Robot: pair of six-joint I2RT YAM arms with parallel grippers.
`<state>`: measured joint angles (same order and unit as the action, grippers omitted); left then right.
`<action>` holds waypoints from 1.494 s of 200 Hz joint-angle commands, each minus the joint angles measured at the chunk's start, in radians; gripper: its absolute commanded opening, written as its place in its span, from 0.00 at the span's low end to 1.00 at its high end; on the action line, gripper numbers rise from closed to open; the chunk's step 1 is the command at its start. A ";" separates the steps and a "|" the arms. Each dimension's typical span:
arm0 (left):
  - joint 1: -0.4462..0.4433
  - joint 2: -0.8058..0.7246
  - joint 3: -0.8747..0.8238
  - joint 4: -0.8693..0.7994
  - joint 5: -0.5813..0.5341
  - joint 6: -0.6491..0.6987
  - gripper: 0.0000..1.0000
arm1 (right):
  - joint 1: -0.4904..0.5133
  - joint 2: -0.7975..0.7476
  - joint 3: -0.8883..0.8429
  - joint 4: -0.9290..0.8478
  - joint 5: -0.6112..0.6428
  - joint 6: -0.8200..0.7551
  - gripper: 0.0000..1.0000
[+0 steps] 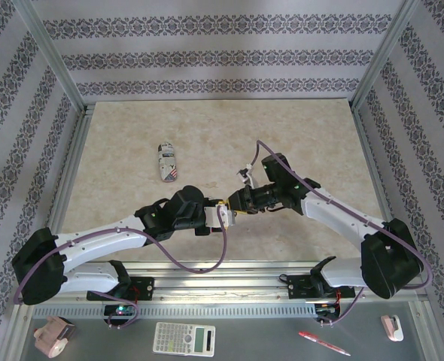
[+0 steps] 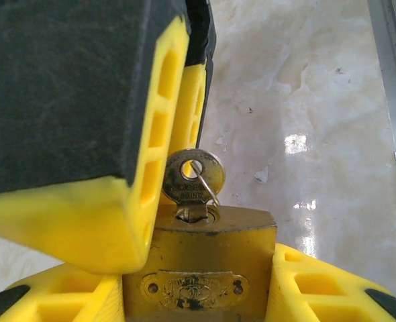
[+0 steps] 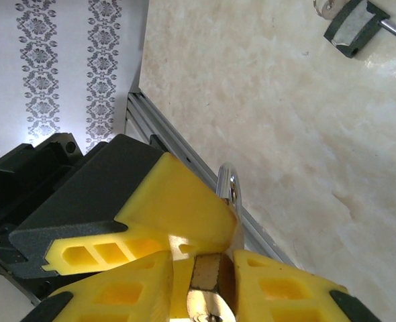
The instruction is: Unlock with the key
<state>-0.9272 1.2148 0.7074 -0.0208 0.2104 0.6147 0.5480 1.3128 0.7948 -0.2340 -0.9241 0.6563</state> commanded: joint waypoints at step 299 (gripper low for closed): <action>0.170 -0.269 -0.164 0.390 0.003 -0.947 0.91 | -0.164 -0.162 0.200 -0.337 0.005 -0.214 0.00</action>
<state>-0.7700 0.8989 0.5293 0.3477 0.1696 0.0109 0.3866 1.1709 0.9573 -0.5438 -0.8680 0.4793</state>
